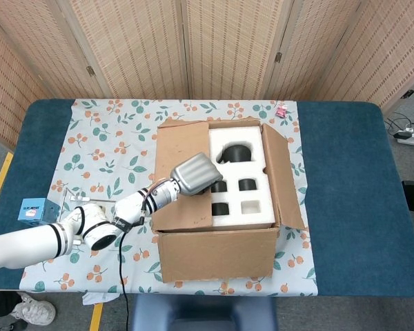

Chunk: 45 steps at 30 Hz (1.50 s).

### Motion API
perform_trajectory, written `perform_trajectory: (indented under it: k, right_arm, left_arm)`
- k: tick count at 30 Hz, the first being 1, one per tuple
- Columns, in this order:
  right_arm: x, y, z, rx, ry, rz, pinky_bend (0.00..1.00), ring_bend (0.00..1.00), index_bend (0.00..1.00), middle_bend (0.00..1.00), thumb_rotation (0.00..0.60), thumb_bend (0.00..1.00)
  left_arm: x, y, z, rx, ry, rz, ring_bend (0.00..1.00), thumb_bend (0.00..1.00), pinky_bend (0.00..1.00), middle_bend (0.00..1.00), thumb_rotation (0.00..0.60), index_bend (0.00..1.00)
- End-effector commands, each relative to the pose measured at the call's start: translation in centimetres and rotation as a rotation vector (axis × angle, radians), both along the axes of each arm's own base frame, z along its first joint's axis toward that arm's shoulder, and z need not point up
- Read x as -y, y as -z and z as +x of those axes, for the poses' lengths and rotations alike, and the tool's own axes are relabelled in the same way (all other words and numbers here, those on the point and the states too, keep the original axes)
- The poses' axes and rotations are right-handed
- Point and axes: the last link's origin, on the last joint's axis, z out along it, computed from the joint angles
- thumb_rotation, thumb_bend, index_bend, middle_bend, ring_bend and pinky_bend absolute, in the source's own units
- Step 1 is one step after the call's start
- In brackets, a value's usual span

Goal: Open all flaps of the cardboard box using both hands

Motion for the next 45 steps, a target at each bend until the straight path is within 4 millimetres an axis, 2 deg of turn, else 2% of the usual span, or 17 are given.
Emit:
perform_trajectory:
  k: [1,15,31,45]
  right_arm:
    - [-0.1,0.1,0.2,-0.006,-0.005,0.006,0.0,0.0,0.23,0.0,0.239,0.34]
    - [-0.4,0.3,0.7,-0.007,-0.004,0.021,0.0,0.0,0.23,0.0,0.236,0.34]
    - [-0.8,0.5,1.1,-0.001,0.047,0.026,0.0,0.0,0.23,0.0,0.237,0.34]
    - [-0.6,0.9,1.2,0.001,0.049,0.038,0.0,0.0,0.23,0.0,0.237,0.34]
  left_arm:
    - [0.5,-1.1,0.4,-0.021,0.043,0.045,1.0,0.92,1.0,1.0,0.6,0.64]
    - [0.9,-6.1,0.8,-0.002,0.023,0.229,1.0,0.91,1.0,1.0,0.6,0.64]
    - [0.8,-10.3,-2.8,-0.066,-0.107,0.377,1.0,0.91,1.0,1.0,0.6,0.64]
    - [0.8,-14.2,-4.5,-0.073,-0.175,0.478,1.0,0.91,1.0,1.0,0.6,0.61]
